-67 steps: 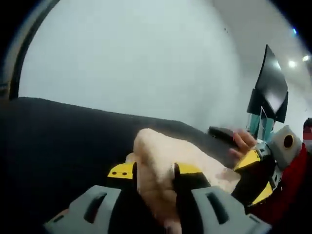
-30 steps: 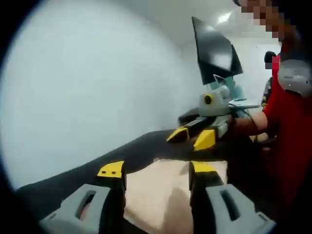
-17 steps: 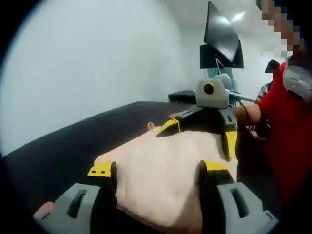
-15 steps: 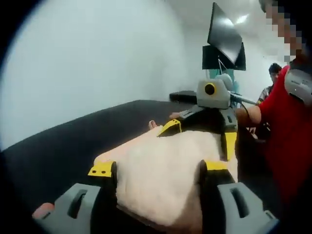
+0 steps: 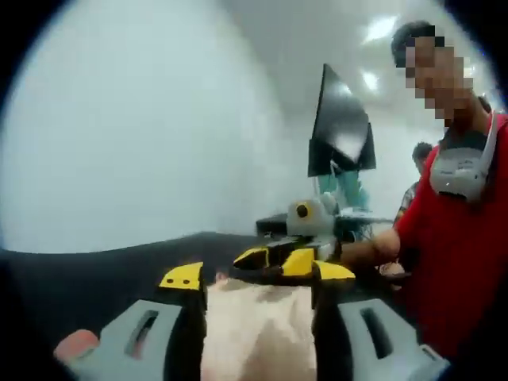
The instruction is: Fold the towel on the table until its edges align and the towel forms a compact rectangular stack.
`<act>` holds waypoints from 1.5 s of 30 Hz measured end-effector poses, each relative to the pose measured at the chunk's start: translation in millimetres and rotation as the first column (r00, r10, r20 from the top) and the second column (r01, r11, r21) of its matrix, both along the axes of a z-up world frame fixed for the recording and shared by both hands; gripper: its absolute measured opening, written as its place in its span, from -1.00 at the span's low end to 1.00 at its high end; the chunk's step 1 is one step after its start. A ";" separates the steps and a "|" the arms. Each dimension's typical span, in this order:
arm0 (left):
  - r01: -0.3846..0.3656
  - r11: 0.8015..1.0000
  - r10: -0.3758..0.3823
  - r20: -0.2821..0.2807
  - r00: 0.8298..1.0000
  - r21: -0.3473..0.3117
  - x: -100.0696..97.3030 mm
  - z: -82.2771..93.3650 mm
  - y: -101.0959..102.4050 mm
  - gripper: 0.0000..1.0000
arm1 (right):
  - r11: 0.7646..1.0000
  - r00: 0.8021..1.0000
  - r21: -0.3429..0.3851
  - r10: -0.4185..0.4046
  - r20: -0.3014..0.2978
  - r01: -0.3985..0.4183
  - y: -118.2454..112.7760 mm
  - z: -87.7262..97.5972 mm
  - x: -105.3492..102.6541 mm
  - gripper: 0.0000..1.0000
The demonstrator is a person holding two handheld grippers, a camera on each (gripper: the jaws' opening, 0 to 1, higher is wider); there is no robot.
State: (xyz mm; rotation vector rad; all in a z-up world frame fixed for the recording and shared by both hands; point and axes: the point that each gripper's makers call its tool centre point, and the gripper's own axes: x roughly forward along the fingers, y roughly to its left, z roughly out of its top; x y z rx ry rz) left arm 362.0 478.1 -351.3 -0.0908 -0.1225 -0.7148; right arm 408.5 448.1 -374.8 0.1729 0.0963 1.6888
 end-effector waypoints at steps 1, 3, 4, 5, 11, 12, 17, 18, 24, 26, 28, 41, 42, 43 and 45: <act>-0.034 0.998 0.035 -0.035 0.999 0.045 4.9 -11.9 5.4 -0.31 | 0.998 0.998 -0.040 -0.050 0.030 0.051 1.6 -8.4 8.1 -0.52; -0.115 0.988 0.127 -0.126 0.984 0.104 20.0 -38.0 20.1 -0.47 | 0.994 0.992 -0.076 -0.072 0.108 0.080 4.8 -21.0 9.3 -0.75; -0.123 0.985 0.142 -0.163 0.976 0.124 24.6 -48.6 22.9 -0.47 | 0.995 0.993 -0.079 -0.057 0.102 0.065 7.3 -23.1 3.8 -0.74; -0.108 0.984 0.132 -0.177 0.975 0.139 25.5 -54.4 20.7 -0.47 | 0.996 0.995 -0.083 -0.035 0.091 0.043 11.1 -25.9 -1.7 -0.72; -0.104 0.969 0.158 -0.242 0.957 0.222 30.9 -83.6 19.7 -0.47 | 0.973 0.994 -0.230 -0.012 0.106 0.036 22.5 -60.4 -11.6 -0.62; -0.108 0.971 0.163 -0.264 0.951 0.211 30.6 -85.6 21.7 -0.47 | 0.973 0.995 -0.230 -0.012 0.101 0.036 22.8 -59.5 -11.1 -0.62; -0.108 0.974 0.163 -0.289 0.943 0.199 29.8 -90.0 22.1 -0.47 | 0.964 0.996 -0.264 -0.013 0.085 0.035 21.5 -65.9 -12.5 -0.64; -0.108 0.974 0.163 -0.286 0.944 0.199 29.6 -90.2 22.0 -0.47 | 0.964 0.996 -0.262 -0.015 0.087 0.037 21.0 -65.4 -12.2 -0.64; -0.057 0.984 0.082 -0.148 0.986 0.168 16.8 -57.2 6.1 -0.37 | 0.990 1.000 -0.139 -0.006 0.004 0.006 8.4 -34.1 -9.1 -0.60; 0.042 0.996 -0.037 -0.076 0.996 0.073 0.6 -31.1 -9.9 -0.30 | 0.995 0.998 -0.083 0.052 -0.041 -0.055 2.2 -20.1 -18.6 -0.60; 0.074 0.991 -0.067 -0.062 0.996 0.113 -6.6 -32.0 -15.3 -0.26 | 0.992 0.996 -0.089 0.088 0.019 -0.086 -0.6 -23.1 -30.0 -0.56; 0.097 0.971 -0.045 -0.230 0.972 0.219 -5.8 -85.2 -7.8 -0.26 | 0.967 0.969 -0.219 0.170 0.181 -0.129 6.2 -63.1 -55.2 -0.39; 0.095 0.973 -0.044 -0.237 0.971 0.211 -4.9 -85.7 -7.7 -0.26 | 0.967 0.969 -0.220 0.171 0.180 -0.130 6.0 -63.4 -54.8 -0.39; 0.094 0.974 -0.044 -0.239 0.970 0.205 -5.3 -85.7 -9.8 -0.26 | 0.967 0.968 -0.219 0.174 0.179 -0.134 5.6 -62.9 -55.0 -0.39; 0.094 0.970 -0.045 -0.214 0.976 0.226 -7.1 -82.9 -12.3 -0.25 | 0.968 0.967 -0.199 0.188 0.172 -0.153 2.3 -57.1 -55.8 -0.37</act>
